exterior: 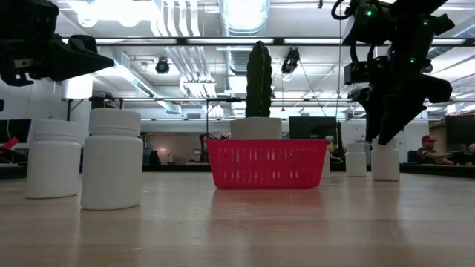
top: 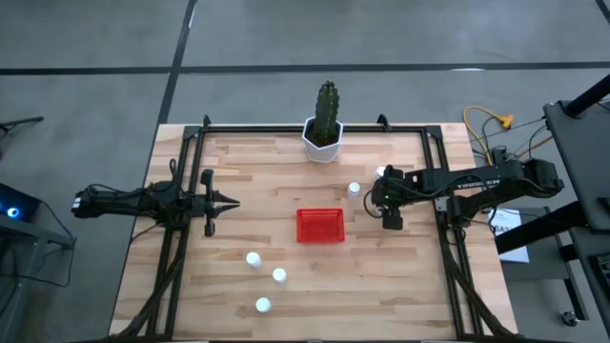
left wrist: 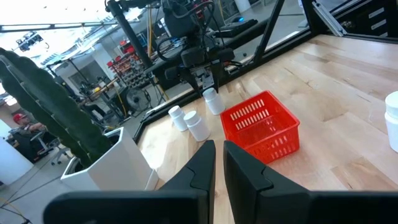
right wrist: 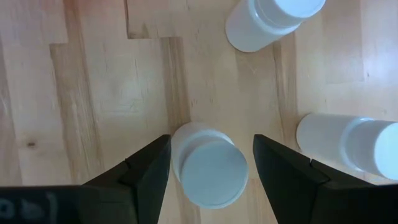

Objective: Pick and place pill bottles into a basket
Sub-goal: Put the white pill bottle into the red bin

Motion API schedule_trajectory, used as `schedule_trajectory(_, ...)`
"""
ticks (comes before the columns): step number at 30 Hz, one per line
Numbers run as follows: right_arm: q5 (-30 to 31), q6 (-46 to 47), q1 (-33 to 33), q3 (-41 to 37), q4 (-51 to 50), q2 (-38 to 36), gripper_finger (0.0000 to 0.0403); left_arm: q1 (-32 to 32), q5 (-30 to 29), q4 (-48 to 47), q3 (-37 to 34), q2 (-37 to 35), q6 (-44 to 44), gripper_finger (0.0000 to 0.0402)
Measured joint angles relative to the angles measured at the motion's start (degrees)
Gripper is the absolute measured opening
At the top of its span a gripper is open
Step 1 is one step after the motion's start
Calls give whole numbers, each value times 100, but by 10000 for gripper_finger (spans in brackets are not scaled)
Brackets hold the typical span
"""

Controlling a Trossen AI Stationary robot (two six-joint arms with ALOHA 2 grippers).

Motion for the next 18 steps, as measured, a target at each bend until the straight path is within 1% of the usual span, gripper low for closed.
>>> schedule_trajectory(12,0,79,-1,0,-22,0,219,0,0,-1,0,0,0,15)
schedule_trajectory(18,-6,139,-126,0,-50,0,219,0,0,0,0,0,0,15)
